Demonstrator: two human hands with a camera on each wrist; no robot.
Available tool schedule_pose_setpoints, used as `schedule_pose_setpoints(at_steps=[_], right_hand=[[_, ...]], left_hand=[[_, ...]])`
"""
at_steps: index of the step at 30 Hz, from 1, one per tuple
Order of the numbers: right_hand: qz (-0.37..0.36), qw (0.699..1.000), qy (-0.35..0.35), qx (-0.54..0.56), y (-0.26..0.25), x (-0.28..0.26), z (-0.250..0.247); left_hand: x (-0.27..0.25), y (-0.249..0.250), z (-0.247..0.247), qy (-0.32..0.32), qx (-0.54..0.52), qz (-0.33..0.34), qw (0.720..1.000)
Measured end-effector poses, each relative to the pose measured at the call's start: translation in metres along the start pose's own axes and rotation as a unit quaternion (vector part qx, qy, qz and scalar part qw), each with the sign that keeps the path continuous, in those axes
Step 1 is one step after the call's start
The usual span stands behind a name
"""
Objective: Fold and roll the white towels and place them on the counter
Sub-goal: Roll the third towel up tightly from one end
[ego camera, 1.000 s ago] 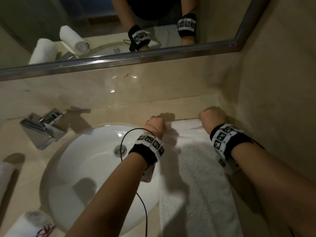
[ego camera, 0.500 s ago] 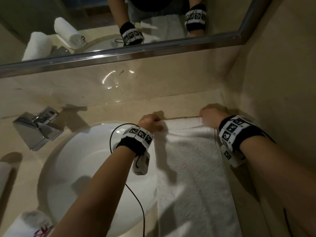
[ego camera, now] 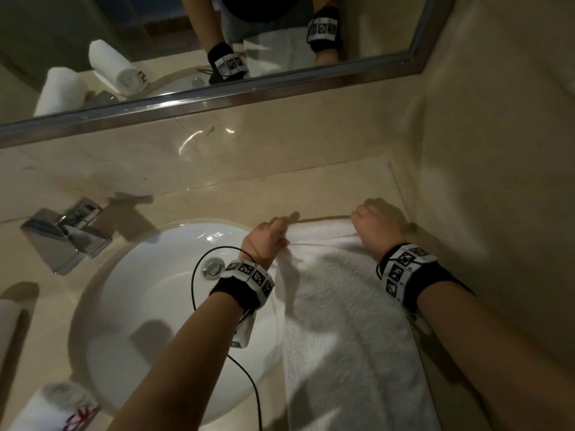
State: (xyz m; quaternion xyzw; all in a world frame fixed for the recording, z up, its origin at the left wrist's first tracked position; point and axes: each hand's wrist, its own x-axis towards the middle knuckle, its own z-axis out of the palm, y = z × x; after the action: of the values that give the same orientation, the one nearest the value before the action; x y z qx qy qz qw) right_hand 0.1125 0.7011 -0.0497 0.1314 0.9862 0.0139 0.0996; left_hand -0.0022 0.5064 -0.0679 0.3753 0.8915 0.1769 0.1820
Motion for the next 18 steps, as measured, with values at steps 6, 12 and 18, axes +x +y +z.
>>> schedule_pose_setpoints(at_steps=[6,12,18], right_hand=[[-0.016,0.996,-0.083,-0.031,-0.002,-0.017,0.001],[-0.002,0.994,-0.105,-0.026,-0.002,-0.017,-0.006],[0.079,0.989,-0.122,-0.029,0.000,-0.007,-0.021]], left_hand=[[-0.011,-0.002,0.006,0.024,0.039,0.052,0.998],[-0.010,-0.003,-0.003,0.000,0.099,0.115,0.988],[-0.002,0.022,-0.024,-0.091,0.156,-0.007,0.983]])
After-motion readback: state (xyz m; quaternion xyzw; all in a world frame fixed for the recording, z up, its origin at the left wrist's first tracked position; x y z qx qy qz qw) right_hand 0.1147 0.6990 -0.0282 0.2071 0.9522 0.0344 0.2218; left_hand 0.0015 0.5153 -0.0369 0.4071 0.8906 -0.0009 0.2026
